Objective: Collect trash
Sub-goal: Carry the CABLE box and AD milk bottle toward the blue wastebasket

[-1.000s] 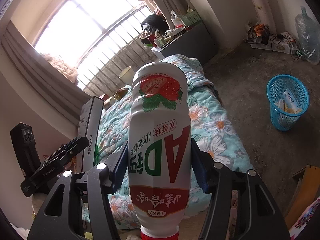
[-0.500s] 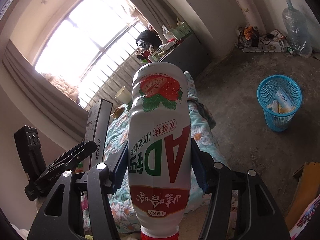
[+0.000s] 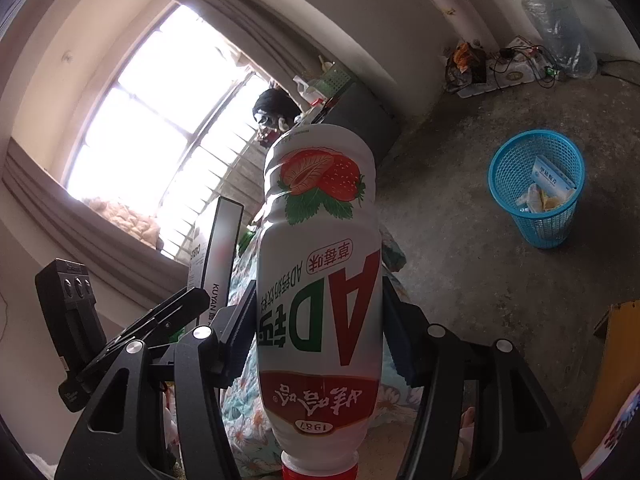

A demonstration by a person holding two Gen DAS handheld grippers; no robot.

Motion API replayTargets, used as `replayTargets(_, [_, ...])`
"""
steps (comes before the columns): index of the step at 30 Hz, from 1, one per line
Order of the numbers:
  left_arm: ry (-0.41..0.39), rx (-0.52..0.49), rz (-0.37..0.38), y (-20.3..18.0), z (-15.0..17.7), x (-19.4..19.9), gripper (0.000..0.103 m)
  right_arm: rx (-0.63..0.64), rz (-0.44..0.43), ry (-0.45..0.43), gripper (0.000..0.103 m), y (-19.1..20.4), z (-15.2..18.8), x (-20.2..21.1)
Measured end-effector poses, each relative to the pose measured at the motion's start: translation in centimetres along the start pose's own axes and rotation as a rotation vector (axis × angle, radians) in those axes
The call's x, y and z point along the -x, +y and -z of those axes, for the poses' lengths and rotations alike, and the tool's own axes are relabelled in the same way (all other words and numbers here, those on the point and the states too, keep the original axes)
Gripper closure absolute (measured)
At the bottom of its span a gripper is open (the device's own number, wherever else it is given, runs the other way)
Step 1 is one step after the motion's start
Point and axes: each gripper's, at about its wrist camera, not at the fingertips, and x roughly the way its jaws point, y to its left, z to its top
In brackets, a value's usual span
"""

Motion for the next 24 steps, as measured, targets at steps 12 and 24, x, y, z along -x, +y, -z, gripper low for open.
replayTargets(12, [0.086, -0.074, 0.294, -6.3, -7.4, -10.2, 0.023, -0.181, 0.161, -0.334, 0.046, -10.1, -3.6, 8.2])
replayTargets(24, [0.379, -0.172, 0.37, -12.6, -13.4, -31.4, 0.023, -0.488, 0.263, -0.265, 0.046, -23.0, -11.0, -3.4])
